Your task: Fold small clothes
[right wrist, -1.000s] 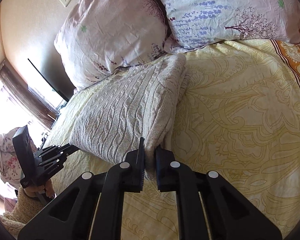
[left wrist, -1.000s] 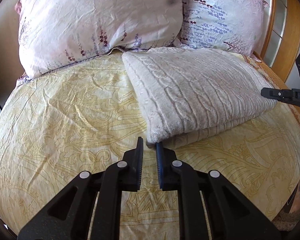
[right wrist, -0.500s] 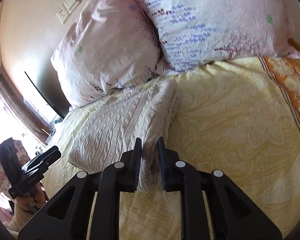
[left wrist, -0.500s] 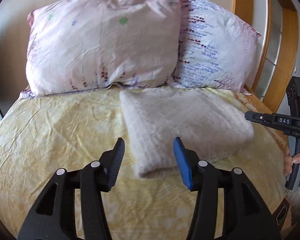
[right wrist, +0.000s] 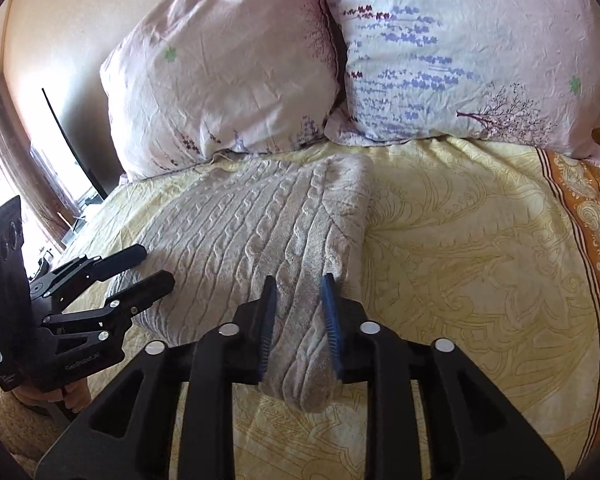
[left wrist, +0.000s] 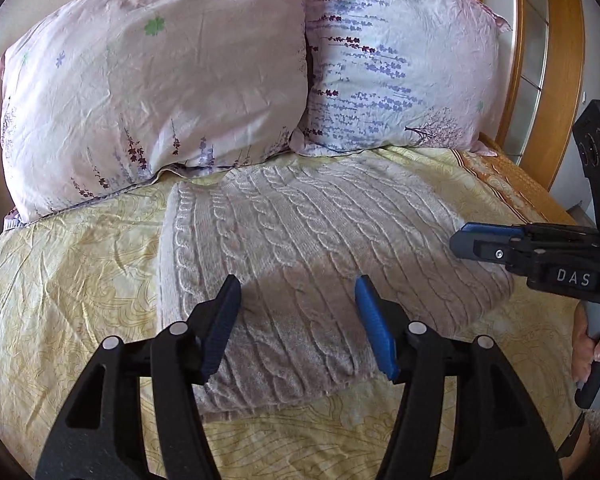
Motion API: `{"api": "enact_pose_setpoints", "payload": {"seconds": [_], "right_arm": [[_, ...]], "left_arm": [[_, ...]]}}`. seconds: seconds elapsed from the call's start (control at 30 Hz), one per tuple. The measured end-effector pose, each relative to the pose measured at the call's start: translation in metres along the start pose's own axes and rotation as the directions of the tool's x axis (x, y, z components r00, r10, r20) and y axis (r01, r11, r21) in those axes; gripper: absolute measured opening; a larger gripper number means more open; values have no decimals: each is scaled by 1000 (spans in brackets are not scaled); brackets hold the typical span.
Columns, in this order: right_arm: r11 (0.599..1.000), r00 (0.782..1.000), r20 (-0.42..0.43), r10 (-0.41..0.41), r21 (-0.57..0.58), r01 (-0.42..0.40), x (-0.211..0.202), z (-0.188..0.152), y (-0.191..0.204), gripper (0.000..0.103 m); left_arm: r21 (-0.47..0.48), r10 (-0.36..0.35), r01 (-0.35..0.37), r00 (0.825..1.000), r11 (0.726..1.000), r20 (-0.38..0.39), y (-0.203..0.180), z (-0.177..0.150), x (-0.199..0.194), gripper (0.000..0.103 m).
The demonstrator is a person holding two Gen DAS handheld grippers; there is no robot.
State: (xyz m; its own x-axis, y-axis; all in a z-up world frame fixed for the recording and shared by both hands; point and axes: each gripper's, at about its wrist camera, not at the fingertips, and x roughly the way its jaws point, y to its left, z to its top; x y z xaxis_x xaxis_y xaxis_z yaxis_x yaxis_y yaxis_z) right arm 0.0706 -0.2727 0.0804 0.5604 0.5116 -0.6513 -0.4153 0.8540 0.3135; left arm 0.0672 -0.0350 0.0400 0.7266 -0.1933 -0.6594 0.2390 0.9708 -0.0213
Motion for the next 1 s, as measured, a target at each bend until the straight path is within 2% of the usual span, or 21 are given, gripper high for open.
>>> {"api": "enact_pose_setpoints", "payload": {"seconds": [0.07,0.13,0.2,0.27,0.33,0.4,0.43,0.5,0.57,0.6,0.67,0.73,0.8,0.83,0.87,0.93,1.0], "right_arm": [[999,998,-54,-31,-27,30,12,-6,2,31],[998,998,-49,-38,-42,36,14,-10,2,31],[999,998,-59,-20,-30,18,14,-8,-1,31],[999,999,-19,29,21,-29,4,-4,-8,31],[997,997,53,48,56,-51,-8,5,-14,31],[997,996,71,46,62,-50,-7,17,-16,31],[997,997,63,51,61,-55,-3,22,-15,31],[997,998,35,47,57,-49,10,30,-12,31],[998,999,2,34,53,-34,24,35,-10,32],[998,1000,-24,19,56,-18,33,36,-11,32],[998,997,-77,0,67,5,50,35,-14,34],[996,997,-73,13,83,-7,51,33,-17,35],[995,999,-44,19,103,-15,36,31,-17,35],[995,1000,-21,19,99,-17,26,27,-15,43],[997,1000,4,14,82,-15,15,23,-12,58],[1000,998,60,-14,22,12,-8,10,-2,74],[999,995,94,-18,-44,22,-23,-5,7,74]], "left_arm": [[-7,-9,8,1000,1000,-26,1,-2,4,59],[-2,-4,4,999,1000,-43,0,-5,7,58],[31,16,-15,999,999,-39,-5,-6,8,58],[44,10,-10,1000,999,-13,-4,-4,1,58],[-26,-41,42,998,999,40,10,7,-12,60],[-96,-50,56,996,994,68,28,23,-13,67],[-112,-55,61,997,992,60,36,31,-7,69],[-139,-73,69,997,988,-24,49,44,16,69],[-188,-111,91,989,978,-98,60,47,37,65],[-203,-116,92,987,975,-109,63,47,42,60],[-193,-114,89,986,977,-122,61,46,46,59],[-159,-91,72,988,985,-121,57,45,47,59],[-140,-77,64,993,988,-94,55,42,36,58],[-131,-87,77,994,988,-69,54,38,25,59],[-115,-97,92,994,989,-44,51,34,13,60],[-55,-59,61,998,997,22,43,22,-13,71],[10,4,-4,998,1000,61,33,9,-30,73]]}}
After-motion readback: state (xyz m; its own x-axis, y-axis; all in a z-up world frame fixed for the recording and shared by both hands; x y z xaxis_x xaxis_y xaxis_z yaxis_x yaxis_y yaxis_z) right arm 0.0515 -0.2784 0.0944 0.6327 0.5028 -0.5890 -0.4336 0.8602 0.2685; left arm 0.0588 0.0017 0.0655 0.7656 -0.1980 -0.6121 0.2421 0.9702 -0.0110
